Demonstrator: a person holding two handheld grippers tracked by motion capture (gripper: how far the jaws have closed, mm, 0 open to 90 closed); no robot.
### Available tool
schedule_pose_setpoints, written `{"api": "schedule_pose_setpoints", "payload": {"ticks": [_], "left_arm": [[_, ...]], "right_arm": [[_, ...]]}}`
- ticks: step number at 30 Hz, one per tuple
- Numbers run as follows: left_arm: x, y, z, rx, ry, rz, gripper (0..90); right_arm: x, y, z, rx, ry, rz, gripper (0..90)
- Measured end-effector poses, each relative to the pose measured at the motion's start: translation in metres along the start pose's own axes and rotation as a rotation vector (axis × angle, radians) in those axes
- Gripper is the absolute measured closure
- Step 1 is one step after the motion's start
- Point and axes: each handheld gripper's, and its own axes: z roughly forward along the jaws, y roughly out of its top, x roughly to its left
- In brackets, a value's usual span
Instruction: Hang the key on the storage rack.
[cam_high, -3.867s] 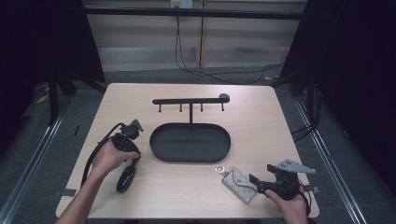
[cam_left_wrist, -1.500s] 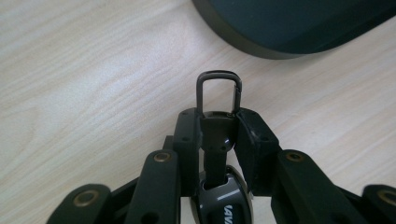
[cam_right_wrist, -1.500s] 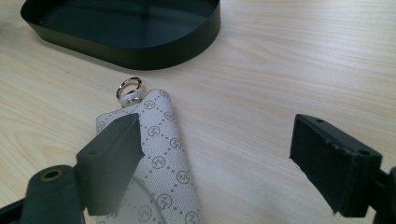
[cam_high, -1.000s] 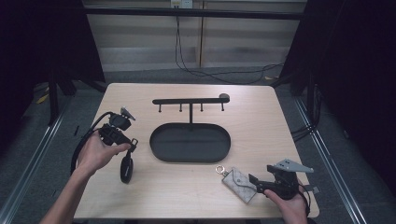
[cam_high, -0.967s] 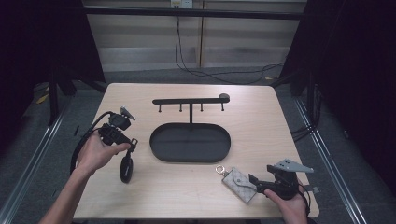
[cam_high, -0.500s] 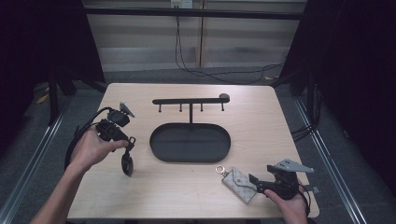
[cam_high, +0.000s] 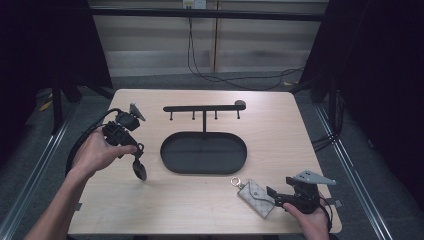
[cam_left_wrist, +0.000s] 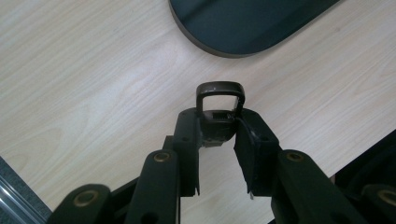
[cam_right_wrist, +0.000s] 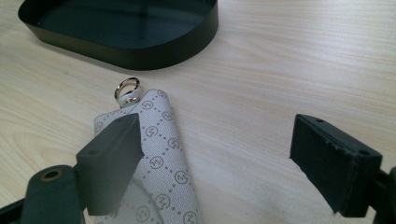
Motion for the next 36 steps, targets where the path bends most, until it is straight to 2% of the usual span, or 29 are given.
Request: {"api": "schedule_pose_setpoints", "payload": {"ticks": [15, 21, 26, 31, 36], "left_arm": [[-0.006, 0.012, -0.012, -0.001, 0.002, 0.001, 70.6], [-0.007, 0.017, -0.019, -0.004, -0.01, 0.029, 70.5], [-0.01, 0.024, -0.022, -0.002, -0.005, 0.032, 70.5], [-0.013, 0.031, -0.024, 0.002, -0.01, 0.021, 70.6], [-0.015, 0.038, -0.027, 0.01, -0.002, 0.026, 70.5]], "right_arm": [[0.0, 0.0, 0.0, 0.001, 0.0, 0.001, 16.6], [0.0, 0.0, 0.0, 0.0, 0.0, 0.0, 16.6], [0.001, 0.0, 0.0, 0.0, 0.0, 0.0, 16.6], [0.0, 0.0, 0.0, 0.001, 0.0, 0.0, 16.6], [0.0, 0.0, 0.0, 0.0, 0.002, 0.0, 16.6]]}}
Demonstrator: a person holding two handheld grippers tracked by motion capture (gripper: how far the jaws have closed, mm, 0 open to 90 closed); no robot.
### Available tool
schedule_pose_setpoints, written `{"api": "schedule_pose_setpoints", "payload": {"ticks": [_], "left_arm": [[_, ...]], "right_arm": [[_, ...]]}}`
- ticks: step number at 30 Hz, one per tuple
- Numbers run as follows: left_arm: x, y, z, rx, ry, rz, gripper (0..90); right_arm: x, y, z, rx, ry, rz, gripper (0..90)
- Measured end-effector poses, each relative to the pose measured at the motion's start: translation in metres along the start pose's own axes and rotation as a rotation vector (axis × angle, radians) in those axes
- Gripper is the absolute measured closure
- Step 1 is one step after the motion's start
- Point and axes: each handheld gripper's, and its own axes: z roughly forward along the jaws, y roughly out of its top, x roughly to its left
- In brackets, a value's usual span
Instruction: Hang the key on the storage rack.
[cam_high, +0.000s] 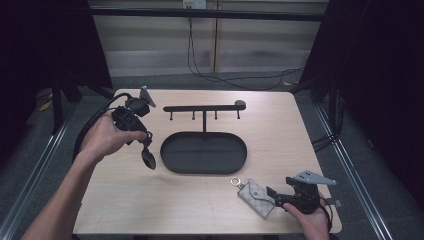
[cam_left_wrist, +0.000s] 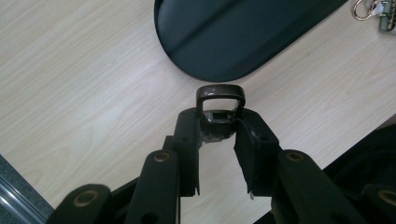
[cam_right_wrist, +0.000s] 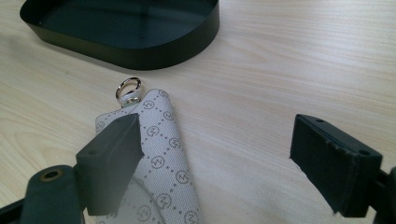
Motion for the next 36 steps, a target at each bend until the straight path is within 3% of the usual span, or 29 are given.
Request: {"api": "schedule_pose_setpoints", "payload": {"ticks": [5, 8, 18, 36], "left_arm": [[-0.003, 0.009, -0.005, 0.01, 0.017, 0.008, 70.5], [-0.003, 0.015, -0.004, 0.011, 0.013, -0.011, 70.6], [-0.007, 0.041, 0.001, 0.037, 0.006, 0.002, 70.6], [-0.001, 0.076, 0.019, 0.068, -0.001, -0.05, 70.5]], "right_arm": [[0.0, 0.0, 0.0, 0.0, 0.001, 0.0, 16.6], [0.0, 0.0, 0.0, 0.001, 0.002, -0.001, 16.6], [0.0, 0.0, -0.001, -0.003, 0.007, 0.0, 16.5], [0.0, 0.0, -0.001, -0.006, 0.014, -0.001, 16.5]]}}
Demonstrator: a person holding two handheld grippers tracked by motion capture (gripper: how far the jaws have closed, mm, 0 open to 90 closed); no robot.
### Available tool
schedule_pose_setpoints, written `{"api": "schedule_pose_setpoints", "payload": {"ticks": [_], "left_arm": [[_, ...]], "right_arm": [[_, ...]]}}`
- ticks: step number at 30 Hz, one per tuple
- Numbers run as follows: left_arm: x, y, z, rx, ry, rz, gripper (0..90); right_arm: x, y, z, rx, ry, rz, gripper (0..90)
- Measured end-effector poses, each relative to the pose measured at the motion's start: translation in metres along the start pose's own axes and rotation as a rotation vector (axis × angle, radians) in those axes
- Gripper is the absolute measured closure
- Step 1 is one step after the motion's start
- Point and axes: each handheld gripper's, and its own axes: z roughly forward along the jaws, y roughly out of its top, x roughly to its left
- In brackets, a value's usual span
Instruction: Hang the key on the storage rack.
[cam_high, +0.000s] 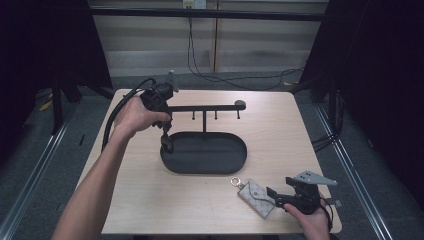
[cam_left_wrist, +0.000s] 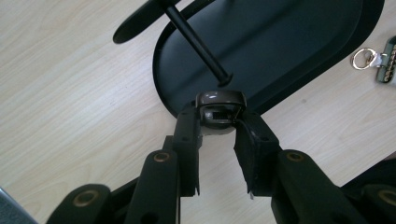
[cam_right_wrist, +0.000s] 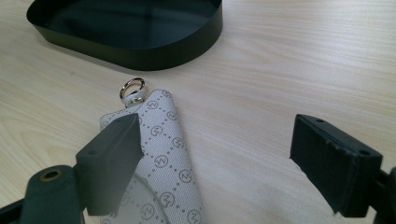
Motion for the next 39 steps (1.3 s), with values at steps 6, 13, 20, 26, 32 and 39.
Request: {"api": "schedule_pose_setpoints", "payload": {"ticks": [6, 13, 20, 26, 32, 39], "left_arm": [[0.002, 0.008, 0.002, -0.004, -0.006, -0.014, 70.5], [0.0, 0.014, 0.006, -0.007, -0.008, -0.026, 70.5], [0.001, 0.019, 0.007, -0.01, 0.006, -0.047, 70.5], [0.002, 0.021, 0.009, -0.01, 0.023, -0.06, 70.2], [0.001, 0.019, 0.009, -0.028, 0.029, -0.055, 60.2], [0.002, 0.011, 0.005, -0.056, 0.004, -0.046, 43.3]], "right_arm": [[-0.001, 0.0, 0.0, 0.0, 0.002, 0.0, 16.5], [-0.001, 0.0, 0.0, -0.002, 0.004, -0.002, 16.5], [-0.001, 0.0, 0.0, -0.001, 0.005, -0.001, 16.5], [0.0, 0.0, 0.0, -0.001, 0.008, 0.003, 16.5], [-0.001, 0.001, 0.002, 0.003, 0.012, 0.003, 16.4], [-0.001, 0.001, 0.001, 0.002, 0.005, 0.004, 16.4]]}}
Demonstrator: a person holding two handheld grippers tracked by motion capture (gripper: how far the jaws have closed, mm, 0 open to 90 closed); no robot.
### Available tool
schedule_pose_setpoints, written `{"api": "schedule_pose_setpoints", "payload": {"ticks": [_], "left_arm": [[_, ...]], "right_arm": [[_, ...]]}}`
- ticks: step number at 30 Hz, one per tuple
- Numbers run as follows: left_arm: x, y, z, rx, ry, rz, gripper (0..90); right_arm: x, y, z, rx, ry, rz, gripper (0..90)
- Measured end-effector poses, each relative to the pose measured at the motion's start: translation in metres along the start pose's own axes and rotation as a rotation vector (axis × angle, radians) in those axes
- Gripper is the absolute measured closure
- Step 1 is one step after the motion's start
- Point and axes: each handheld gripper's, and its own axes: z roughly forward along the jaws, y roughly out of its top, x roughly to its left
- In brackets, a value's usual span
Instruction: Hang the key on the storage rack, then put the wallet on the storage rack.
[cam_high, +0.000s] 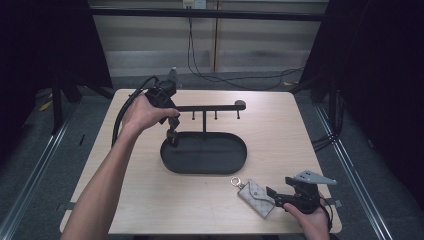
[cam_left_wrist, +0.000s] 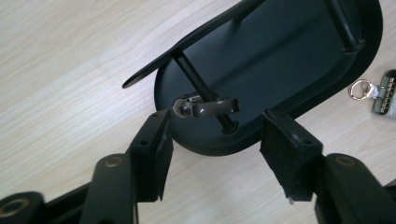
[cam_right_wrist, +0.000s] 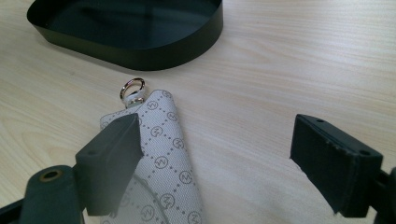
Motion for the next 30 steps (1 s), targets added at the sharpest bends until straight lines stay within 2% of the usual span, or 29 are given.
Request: {"api": "schedule_pose_setpoints", "payload": {"ticks": [3, 5, 10, 17, 26, 29, 30], "left_arm": [[0.002, -0.005, -0.002, -0.022, -0.019, 0.008, 39.9], [0.002, -0.008, -0.002, -0.018, -0.003, 0.004, 37.6], [0.005, -0.017, -0.002, -0.045, -0.005, -0.009, 34.8], [0.004, -0.031, -0.005, -0.078, -0.019, 0.017, 28.8], [0.007, -0.056, -0.007, -0.145, -0.046, 0.031, 22.2], [0.011, -0.064, -0.007, -0.181, -0.044, 0.025, 15.7], [0.012, -0.066, -0.006, -0.19, -0.05, 0.02, 16.9]], "right_arm": [[0.0, 0.0, 0.0, 0.001, -0.002, 0.001, 16.4], [0.0, 0.0, 0.0, 0.002, -0.002, 0.001, 16.4], [0.001, 0.0, -0.001, 0.001, -0.003, -0.002, 16.4], [0.001, 0.0, 0.0, 0.002, -0.004, -0.006, 16.4], [0.001, 0.0, 0.0, 0.003, -0.008, -0.002, 16.4], [0.001, 0.0, 0.0, 0.003, -0.008, -0.003, 16.4], [0.001, 0.0, 0.0, 0.002, -0.009, -0.002, 16.4]]}}
